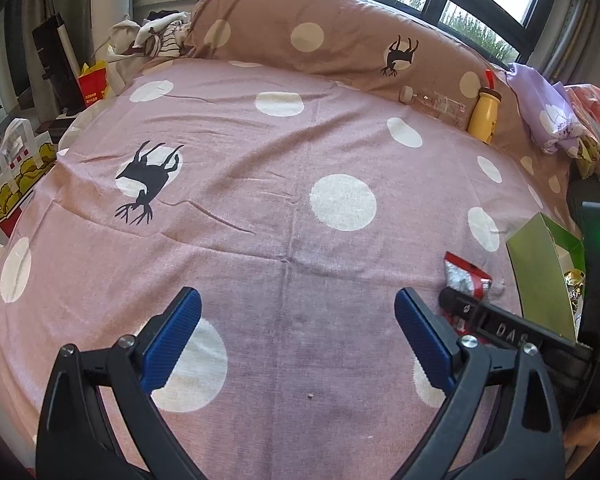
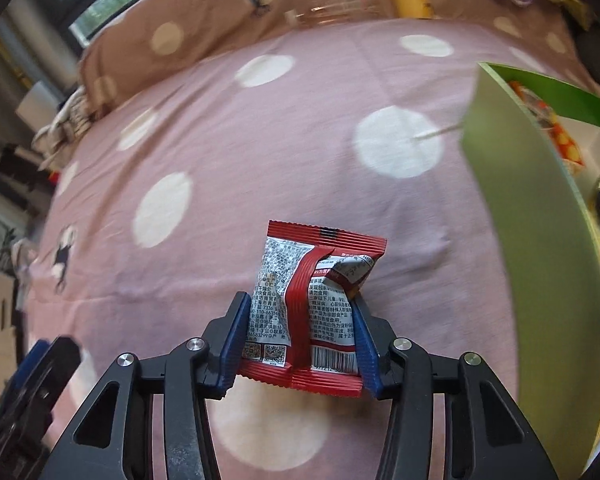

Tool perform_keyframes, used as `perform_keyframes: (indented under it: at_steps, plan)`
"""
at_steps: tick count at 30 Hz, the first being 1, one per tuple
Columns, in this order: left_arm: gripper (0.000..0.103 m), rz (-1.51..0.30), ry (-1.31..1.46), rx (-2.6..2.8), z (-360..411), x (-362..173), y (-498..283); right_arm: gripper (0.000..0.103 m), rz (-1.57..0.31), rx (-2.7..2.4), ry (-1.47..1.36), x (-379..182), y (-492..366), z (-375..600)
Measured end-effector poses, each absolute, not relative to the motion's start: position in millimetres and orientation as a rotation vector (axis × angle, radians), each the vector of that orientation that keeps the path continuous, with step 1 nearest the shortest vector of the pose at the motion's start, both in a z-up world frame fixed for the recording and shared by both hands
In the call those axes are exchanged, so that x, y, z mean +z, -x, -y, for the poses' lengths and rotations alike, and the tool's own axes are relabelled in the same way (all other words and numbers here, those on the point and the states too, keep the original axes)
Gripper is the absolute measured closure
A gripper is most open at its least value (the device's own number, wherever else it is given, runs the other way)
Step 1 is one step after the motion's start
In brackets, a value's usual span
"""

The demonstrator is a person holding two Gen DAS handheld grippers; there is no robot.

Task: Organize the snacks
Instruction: 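Move the right gripper to the red-and-silver packet and grasp it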

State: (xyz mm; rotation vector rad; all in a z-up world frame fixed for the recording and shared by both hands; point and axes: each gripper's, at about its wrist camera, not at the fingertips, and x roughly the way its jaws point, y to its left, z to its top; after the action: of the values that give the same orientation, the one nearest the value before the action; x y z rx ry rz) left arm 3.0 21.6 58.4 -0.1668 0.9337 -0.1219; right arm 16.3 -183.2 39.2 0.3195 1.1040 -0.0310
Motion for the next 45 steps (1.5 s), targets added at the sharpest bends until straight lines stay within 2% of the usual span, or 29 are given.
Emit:
perform_keyframes:
  at_steps: [13,15,18,33,42,45]
  plan:
    - [0.005,-0.943,0.276,-0.103,-43,59,-8,0.051,-1.141,0.072,-0.247,41,-14,147]
    - [0.005,-0.945,0.276,-0.105,-43,60,-8,0.048,-1.121,0.065,-0.256,46,-11,151]
    - [0.005,-0.947,0.272,-0.109,-42,60,-9,0.036,-1.086,0.044,-0.279,54,-6,161]
    - [0.007,-1.023,0.223,-0.215,-18,46,-12,0.036,-0.978,0.031,-0.561,63,3,210]
    - [0.016,-1.099,0.196,-0.343,11,28,-13,0.036,-1.024,0.114,-0.663,48,-3,212]
    - [0.022,-1.112,0.209,-0.394,20,25,-13,0.041,-1.038,0.138,-0.668,44,-7,209]
